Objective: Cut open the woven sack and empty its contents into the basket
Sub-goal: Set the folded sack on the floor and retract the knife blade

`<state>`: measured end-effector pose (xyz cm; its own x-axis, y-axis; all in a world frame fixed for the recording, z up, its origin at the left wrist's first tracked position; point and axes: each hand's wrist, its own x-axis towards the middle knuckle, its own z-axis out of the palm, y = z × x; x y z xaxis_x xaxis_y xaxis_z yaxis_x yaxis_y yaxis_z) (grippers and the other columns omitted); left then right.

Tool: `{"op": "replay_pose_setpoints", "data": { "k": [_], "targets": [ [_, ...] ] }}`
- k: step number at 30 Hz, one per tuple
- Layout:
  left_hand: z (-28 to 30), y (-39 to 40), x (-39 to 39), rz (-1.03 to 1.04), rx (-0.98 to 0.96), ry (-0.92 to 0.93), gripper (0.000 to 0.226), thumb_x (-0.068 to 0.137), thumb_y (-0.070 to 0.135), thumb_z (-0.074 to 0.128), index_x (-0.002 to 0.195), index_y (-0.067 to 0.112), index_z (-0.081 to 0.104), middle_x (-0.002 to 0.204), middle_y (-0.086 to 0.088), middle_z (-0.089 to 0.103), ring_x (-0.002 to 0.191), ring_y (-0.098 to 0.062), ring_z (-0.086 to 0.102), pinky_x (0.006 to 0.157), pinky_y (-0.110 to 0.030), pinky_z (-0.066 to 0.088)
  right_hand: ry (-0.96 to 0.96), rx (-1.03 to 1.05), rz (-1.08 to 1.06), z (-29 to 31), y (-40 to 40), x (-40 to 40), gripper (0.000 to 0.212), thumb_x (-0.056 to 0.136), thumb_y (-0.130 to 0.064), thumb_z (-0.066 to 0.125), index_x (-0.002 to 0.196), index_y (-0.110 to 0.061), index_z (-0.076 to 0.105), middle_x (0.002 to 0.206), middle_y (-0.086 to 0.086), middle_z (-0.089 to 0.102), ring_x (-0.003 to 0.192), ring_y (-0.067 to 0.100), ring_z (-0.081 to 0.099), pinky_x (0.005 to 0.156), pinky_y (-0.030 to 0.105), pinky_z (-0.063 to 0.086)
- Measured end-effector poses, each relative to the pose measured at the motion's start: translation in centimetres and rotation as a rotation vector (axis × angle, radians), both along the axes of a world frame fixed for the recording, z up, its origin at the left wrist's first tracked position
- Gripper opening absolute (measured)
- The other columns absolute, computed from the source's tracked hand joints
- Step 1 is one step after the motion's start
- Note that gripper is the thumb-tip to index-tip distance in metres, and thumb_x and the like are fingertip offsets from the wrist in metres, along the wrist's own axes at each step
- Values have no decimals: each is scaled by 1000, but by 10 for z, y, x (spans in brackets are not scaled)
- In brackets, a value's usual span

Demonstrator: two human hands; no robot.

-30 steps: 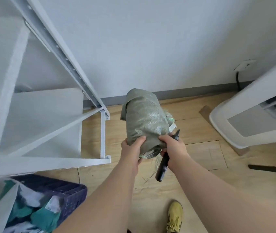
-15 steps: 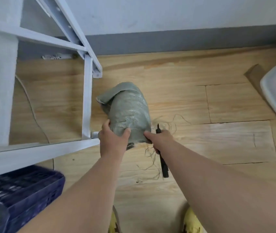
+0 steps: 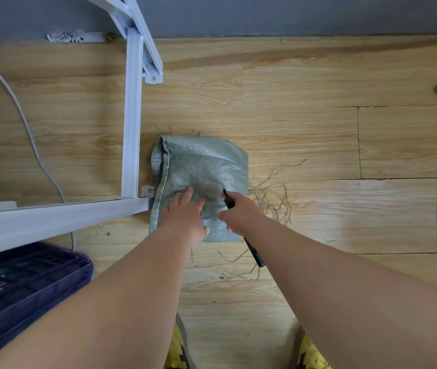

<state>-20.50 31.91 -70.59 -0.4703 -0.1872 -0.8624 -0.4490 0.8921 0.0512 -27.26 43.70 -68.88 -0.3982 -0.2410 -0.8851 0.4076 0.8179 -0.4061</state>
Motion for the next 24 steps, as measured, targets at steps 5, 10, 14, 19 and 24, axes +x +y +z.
{"op": "replay_pose_setpoints", "data": {
  "k": [5,10,14,19,24],
  "targets": [
    [-5,0,7,31,-148,341,43,96,25,55,138,26,51,147,0,33,134,-22,32,99,-35,43,-68,-25,-114,-16,-10,3,58,89,6,46,137,-26,49,91,0,48,101,36,61,84,45,57],
    [-34,-9,31,90,-71,157,73,92,11,59,152,33,23,157,0,16,137,-23,31,97,-37,48,-177,-60,-107,-32,-23,8,62,90,4,44,142,-30,42,123,7,48,95,27,47,81,39,56],
    [-41,-21,23,116,62,-3,78,96,15,53,157,26,6,164,6,2,148,-25,17,115,-43,32,-202,-60,-129,-39,-29,5,67,93,2,42,148,-35,33,140,0,36,104,27,48,88,45,57],
    [-3,-3,18,253,43,109,63,100,26,49,156,22,19,162,2,19,147,-23,20,115,-41,31,-142,-32,-256,-22,-17,11,57,91,3,43,140,-26,44,105,4,48,93,26,53,87,49,57],
    [77,31,21,505,182,126,46,102,33,43,148,29,37,151,6,40,132,-17,45,100,-33,42,-186,-68,-494,42,3,9,37,91,0,55,124,-16,55,107,13,63,63,14,59,52,24,46]
  ]
}}
